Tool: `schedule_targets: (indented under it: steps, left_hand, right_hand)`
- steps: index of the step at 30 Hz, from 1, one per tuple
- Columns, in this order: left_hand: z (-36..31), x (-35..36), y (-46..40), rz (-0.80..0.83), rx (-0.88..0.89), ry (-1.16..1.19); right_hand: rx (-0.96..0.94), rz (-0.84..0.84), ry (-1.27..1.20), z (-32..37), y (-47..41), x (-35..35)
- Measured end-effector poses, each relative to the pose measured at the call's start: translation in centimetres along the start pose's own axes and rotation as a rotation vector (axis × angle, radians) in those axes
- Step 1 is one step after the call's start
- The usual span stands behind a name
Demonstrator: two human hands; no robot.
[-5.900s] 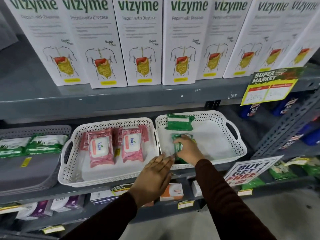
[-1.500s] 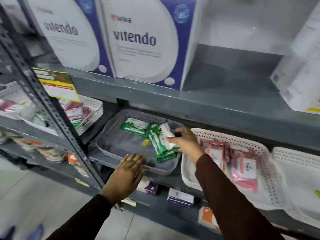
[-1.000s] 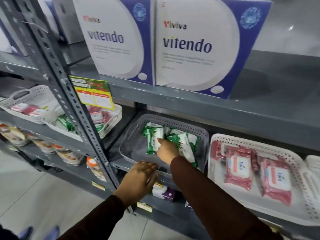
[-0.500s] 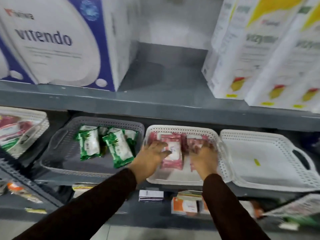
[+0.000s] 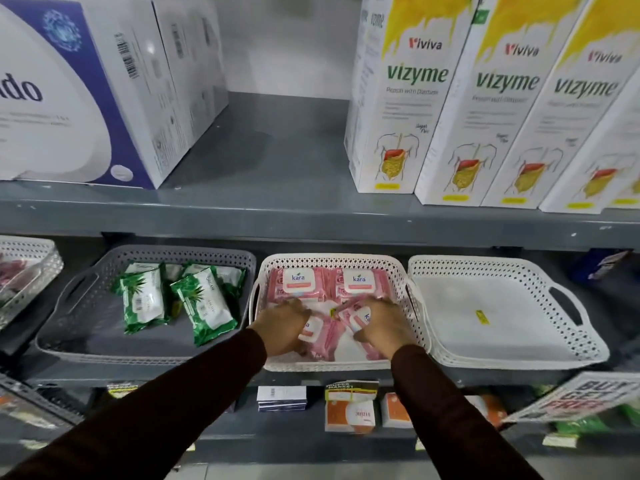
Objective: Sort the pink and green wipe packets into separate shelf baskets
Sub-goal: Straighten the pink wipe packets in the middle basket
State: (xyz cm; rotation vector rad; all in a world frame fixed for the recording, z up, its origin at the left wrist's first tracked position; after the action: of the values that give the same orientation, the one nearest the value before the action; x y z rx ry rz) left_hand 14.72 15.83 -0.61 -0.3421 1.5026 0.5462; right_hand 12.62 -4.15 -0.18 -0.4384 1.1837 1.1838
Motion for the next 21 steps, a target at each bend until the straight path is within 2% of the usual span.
schedule_targets:
  steps: [5,14,21]
  left_hand:
    - [-0.4,1.0,1.2,-0.007,-0.14,0.021]
    - [1.1,1.9,0.9,-0.043,-0.347,0.153]
    - [1.0,2.2,-1.0,-0.108,-0.323,0.299]
  right_hand:
    - [-0.035,0.041,0.111,-0.4,-0.4,-0.5]
    - [-0.156,0.142,-0.06,-1.6,-1.4,-0.8]
    - [-0.283,0.11,-0.054,-0.2,-1.5,0.4]
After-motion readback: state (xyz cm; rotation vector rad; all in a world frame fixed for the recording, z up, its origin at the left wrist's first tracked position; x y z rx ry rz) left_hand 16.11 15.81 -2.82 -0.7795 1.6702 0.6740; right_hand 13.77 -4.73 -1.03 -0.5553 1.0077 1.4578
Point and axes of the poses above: each hand's wrist, its own y-axis away from the middle knuckle, its own x-axis out of the palm, z = x × y, the point moved 5 cm from there along -y, towards the middle knuckle, and after that the axes turned 15 degrees about x, right-handed, at the moved point
